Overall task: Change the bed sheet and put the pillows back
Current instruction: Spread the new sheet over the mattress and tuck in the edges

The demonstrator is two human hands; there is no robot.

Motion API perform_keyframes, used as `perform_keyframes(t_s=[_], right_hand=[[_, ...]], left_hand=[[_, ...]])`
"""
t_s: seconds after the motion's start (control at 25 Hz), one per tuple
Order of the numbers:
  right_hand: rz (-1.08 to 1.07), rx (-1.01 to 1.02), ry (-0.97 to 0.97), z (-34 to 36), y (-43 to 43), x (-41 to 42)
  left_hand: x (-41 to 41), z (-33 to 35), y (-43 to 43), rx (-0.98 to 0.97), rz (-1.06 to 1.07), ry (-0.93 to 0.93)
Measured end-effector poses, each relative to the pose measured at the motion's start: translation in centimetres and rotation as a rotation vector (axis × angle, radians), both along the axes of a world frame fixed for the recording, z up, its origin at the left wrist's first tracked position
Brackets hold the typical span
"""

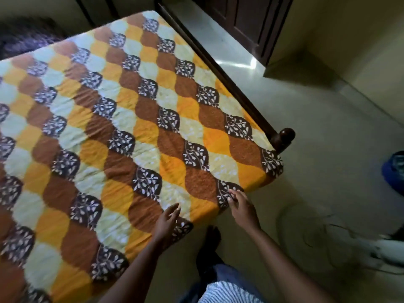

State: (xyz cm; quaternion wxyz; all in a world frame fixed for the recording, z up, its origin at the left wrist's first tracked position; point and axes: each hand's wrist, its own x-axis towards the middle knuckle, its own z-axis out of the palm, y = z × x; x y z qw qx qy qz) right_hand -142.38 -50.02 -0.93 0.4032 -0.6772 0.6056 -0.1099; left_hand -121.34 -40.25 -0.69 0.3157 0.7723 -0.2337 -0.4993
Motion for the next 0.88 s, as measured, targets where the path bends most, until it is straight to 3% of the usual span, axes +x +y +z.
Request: perform_keyframes(t_s=[0.36, 0.56, 0.88], right_hand=[[0.535, 0.144, -0.042, 4.0, 13.8, 11.1], [0.828, 0.204, 0.067, 5.2, 23.8, 17.5], [1.359, 0.234, 0.204, 4.2, 40.9, 31.0]], left_hand=[[4.1, 4.1, 23.7, 0.012, 0.405, -0.012], [3.8, 4.6, 39.3, -0.042, 0.927, 0.046], [2.7, 4.0, 61.0, -0.080, 1.530, 0.005]])
